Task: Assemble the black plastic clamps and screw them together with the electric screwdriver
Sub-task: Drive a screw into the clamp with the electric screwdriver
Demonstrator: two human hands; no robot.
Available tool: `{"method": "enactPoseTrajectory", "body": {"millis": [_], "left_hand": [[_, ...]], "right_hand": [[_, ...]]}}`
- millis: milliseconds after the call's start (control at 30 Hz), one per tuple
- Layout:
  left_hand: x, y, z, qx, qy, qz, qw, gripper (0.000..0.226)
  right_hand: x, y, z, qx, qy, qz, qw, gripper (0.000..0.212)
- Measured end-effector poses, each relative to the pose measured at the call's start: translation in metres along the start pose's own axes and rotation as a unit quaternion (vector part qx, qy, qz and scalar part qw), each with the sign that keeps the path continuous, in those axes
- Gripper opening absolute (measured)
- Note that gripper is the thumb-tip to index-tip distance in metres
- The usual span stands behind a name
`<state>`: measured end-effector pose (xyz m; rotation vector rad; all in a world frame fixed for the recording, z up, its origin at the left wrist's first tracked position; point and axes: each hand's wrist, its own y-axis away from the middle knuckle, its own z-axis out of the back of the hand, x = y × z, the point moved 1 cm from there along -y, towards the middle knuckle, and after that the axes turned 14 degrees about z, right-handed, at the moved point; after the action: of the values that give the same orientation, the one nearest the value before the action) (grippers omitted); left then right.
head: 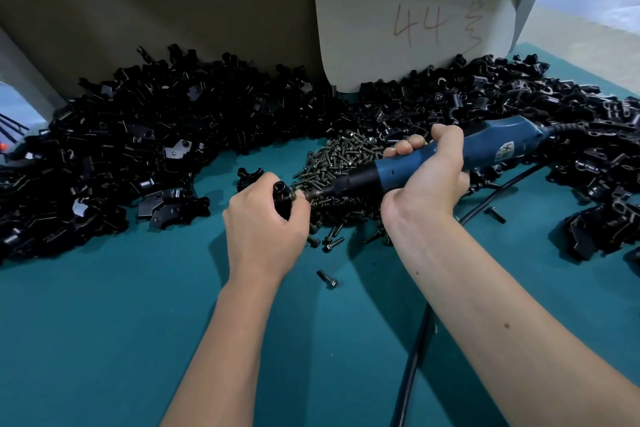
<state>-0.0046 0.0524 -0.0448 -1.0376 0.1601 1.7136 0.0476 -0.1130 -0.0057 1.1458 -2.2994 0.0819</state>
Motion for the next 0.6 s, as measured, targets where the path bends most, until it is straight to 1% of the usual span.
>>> {"method": "enactPoseTrajectory", "body": {"millis": [67,167,200,367,500,600], "left_hand": [[0.004,-0.003,0.001,0.034,0.007,0.005,0.999,0.039],[0.011,-0.013,0.004,0.159,-0.010,0.015,0.987,0.043],[0.012,-0.016,0.005,0.187,-0.002,0.022,0.982,0.045],[0.007,-0.015,0.003,0.250,0.051,0.085,0.963,0.052],[0.005,-0.015,0.005,0.308,0.109,0.138,0.935,0.043],[0.004,-0.015,0.003,0.326,0.131,0.163,0.922,0.042]], "right_hand": [[0.003,-0.002,-0.002,0.015,0.016,0.014,1.000,0.025],[0.009,-0.005,-0.006,0.061,0.055,0.031,0.996,0.022],[0.010,-0.006,-0.007,0.074,0.060,0.034,0.995,0.021],[0.018,-0.007,-0.013,0.122,0.062,0.043,0.990,0.018],[0.021,-0.006,-0.015,0.143,0.060,0.051,0.987,0.018],[0.024,-0.007,-0.016,0.150,0.057,0.050,0.986,0.018]]}}
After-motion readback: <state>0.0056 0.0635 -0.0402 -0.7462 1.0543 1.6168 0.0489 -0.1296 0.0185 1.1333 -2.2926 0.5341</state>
